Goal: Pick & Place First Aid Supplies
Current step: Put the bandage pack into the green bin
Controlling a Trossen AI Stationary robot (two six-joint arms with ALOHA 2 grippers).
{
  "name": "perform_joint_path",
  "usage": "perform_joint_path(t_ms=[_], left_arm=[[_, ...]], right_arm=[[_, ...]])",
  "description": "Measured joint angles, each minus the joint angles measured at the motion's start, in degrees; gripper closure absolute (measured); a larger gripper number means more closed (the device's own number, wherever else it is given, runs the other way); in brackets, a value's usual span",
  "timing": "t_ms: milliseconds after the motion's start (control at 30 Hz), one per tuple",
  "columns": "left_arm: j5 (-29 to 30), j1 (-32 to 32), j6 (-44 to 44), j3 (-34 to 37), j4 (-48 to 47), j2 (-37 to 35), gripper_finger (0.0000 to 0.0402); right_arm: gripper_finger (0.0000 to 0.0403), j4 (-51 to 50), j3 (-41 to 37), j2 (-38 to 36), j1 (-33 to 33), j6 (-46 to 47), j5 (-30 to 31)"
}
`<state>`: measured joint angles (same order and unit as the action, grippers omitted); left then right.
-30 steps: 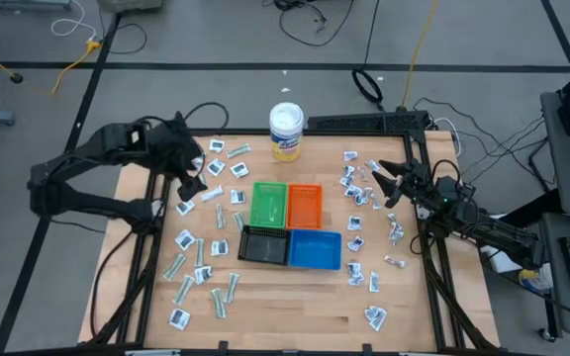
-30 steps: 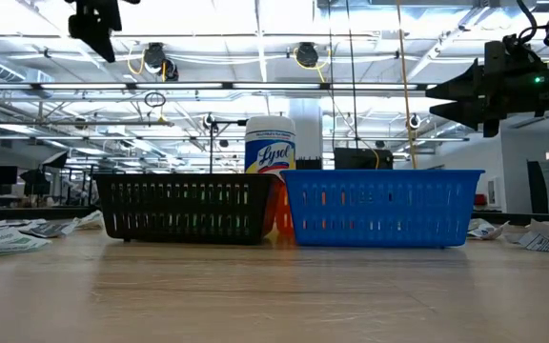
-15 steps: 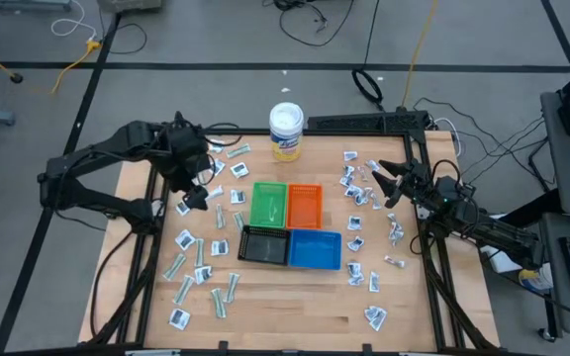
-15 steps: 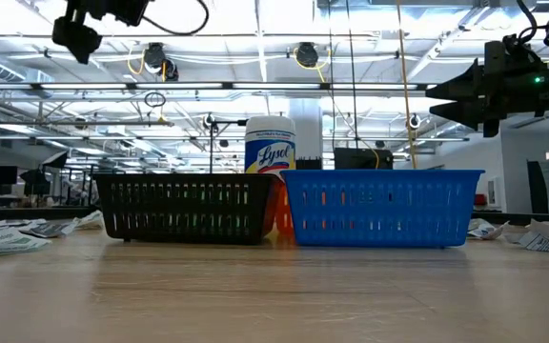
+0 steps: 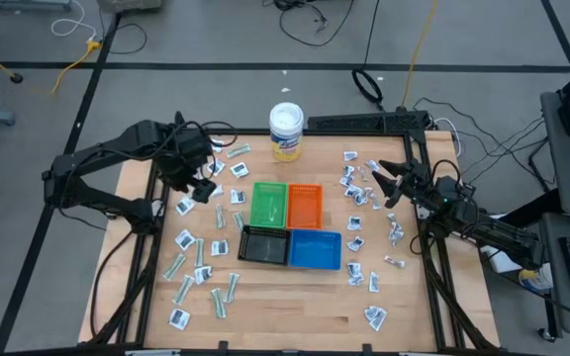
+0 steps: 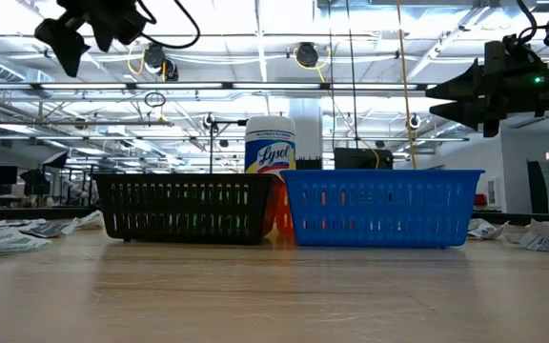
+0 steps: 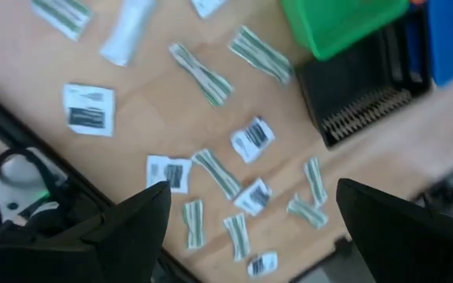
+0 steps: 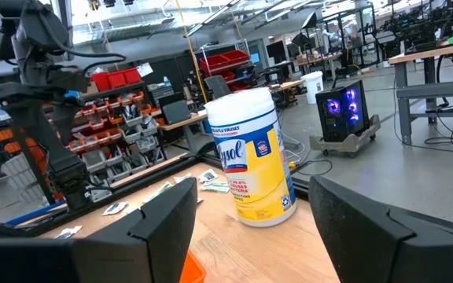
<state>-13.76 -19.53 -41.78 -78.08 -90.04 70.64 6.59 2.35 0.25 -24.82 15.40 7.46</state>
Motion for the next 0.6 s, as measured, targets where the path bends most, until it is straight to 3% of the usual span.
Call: perform_joint_path(t_ms=[400,600], left_arm=[[6.9,0.0,-15.1,0.0,0.0,0.1,0.0036],[7.8,0.0,-16.5,0.0,0.1,1.3,0.0037]], right_arm=[[0.016,0.0,0.0,0.0,0.0,0.0,0.0],[0.0161,0.0,0.0,0.0,0.0,0.0,0.0]])
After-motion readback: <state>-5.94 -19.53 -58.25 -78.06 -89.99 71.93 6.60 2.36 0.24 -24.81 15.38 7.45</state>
